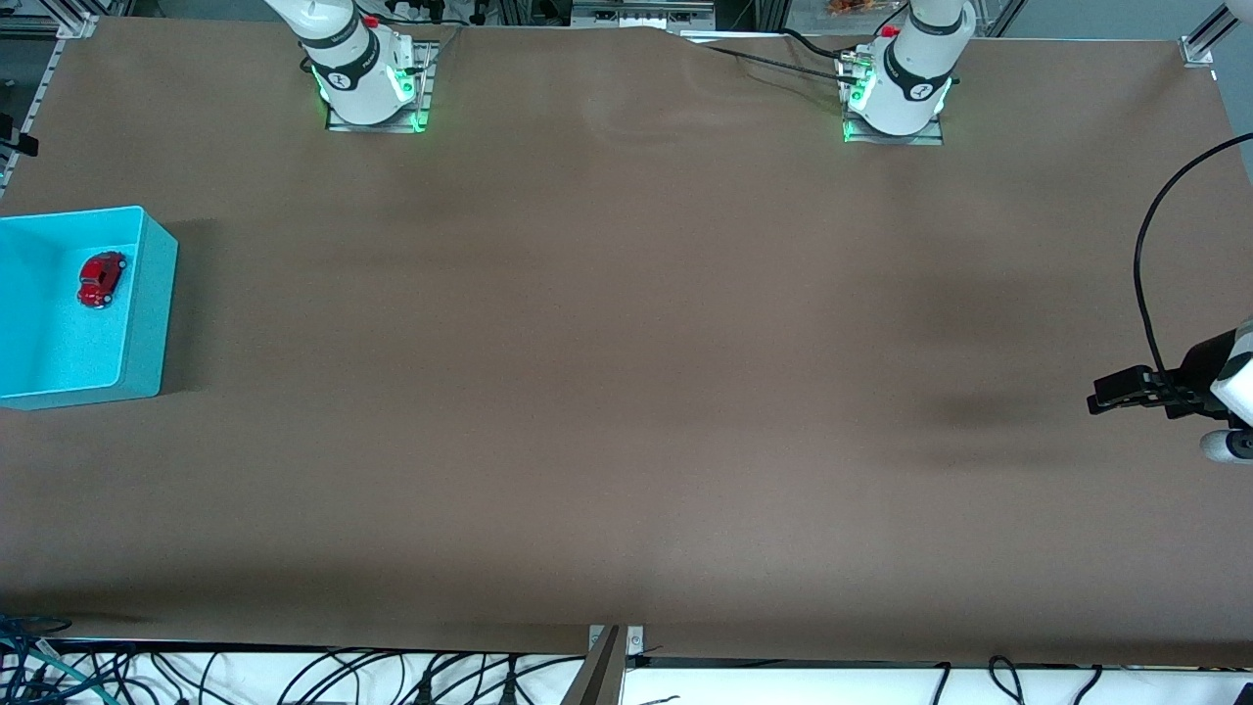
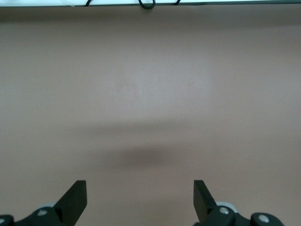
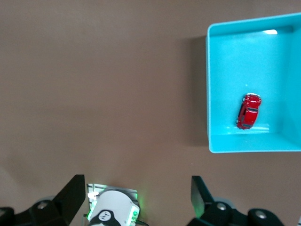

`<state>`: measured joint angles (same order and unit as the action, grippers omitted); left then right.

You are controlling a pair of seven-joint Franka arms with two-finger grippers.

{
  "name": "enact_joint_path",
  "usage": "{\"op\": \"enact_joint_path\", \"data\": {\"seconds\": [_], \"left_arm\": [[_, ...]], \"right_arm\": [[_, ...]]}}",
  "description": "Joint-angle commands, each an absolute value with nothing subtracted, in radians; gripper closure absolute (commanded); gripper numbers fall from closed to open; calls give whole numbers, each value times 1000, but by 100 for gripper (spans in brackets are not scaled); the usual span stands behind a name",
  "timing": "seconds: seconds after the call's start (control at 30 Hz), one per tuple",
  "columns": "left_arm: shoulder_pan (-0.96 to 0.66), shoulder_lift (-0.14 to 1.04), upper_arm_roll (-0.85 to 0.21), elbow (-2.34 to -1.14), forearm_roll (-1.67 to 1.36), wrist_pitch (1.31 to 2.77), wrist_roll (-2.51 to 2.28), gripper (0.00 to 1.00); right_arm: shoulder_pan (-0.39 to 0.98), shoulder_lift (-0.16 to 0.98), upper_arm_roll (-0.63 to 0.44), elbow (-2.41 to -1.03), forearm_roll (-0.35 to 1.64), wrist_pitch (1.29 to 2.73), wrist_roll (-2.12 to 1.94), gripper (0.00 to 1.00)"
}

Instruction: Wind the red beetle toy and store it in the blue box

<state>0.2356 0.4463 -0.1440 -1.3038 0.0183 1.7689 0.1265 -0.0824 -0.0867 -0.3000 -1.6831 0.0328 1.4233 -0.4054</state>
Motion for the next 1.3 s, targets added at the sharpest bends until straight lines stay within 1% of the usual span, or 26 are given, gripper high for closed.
{"op": "enact_joint_path", "data": {"seconds": [0.0, 0.17, 0.3, 0.63, 0.93, 1.07, 1.27], "left_arm": [[238, 448, -143, -1299, 29, 1763, 147, 0], [239, 449, -143, -1299, 29, 1763, 147, 0], [242, 449, -143, -1299, 29, 1763, 147, 0], [241, 451, -144, -1299, 29, 1763, 147, 0], [242, 451, -144, -1299, 29, 1763, 149, 0], [248, 451, -143, -1299, 29, 1763, 149, 0], [249, 451, -143, -1299, 29, 1763, 149, 0]], "right_arm": [[-55, -84, -285, -1637, 66, 1388, -301, 0], [-51, -86, -212, -1634, 64, 1385, -229, 0], [-38, -92, -180, -1634, 61, 1378, -198, 0], [-37, -92, -61, -1643, 49, 1408, -75, 0], [-38, -78, 41, -1660, 46, 1477, 83, 0], [-37, -74, 66, -1674, 37, 1511, 106, 0], [-35, -37, 98, -1677, 35, 1563, 133, 0]]}}
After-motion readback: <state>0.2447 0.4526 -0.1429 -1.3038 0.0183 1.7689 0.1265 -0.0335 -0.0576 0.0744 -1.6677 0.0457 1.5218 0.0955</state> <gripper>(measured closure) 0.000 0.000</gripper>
